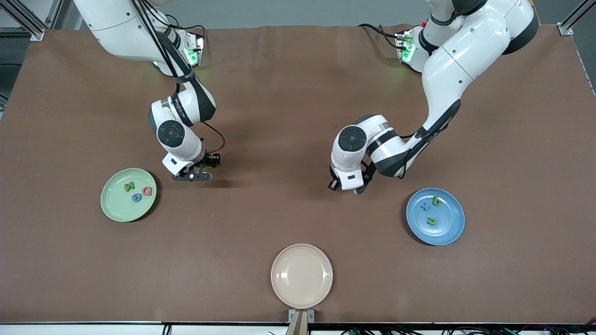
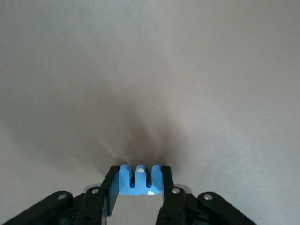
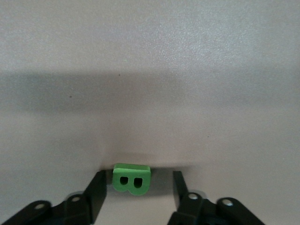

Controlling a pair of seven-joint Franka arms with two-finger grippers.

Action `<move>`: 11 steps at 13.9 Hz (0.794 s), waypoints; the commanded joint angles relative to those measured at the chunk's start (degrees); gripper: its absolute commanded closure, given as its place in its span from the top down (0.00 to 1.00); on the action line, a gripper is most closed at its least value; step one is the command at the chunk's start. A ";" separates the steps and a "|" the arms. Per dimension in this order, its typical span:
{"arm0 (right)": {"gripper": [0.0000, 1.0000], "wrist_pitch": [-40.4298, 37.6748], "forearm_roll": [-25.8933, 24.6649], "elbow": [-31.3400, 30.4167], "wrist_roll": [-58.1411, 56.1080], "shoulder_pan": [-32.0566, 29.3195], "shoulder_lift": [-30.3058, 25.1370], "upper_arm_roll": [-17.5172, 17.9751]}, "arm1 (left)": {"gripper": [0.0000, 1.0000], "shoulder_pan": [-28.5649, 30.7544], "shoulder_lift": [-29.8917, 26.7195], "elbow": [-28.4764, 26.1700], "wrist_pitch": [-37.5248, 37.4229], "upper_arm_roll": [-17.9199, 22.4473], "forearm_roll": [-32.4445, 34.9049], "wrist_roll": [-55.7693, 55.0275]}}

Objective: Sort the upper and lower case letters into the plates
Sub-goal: 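Drop the B on the green plate while the left gripper drops E on blue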

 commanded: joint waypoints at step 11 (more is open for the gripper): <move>0.33 1.16 0.30 -1.22 0.86 0.38 -1.59 -0.04 | 0.00 10.10 -3.17 13.86 -17.05 -1.22 -0.08 34.66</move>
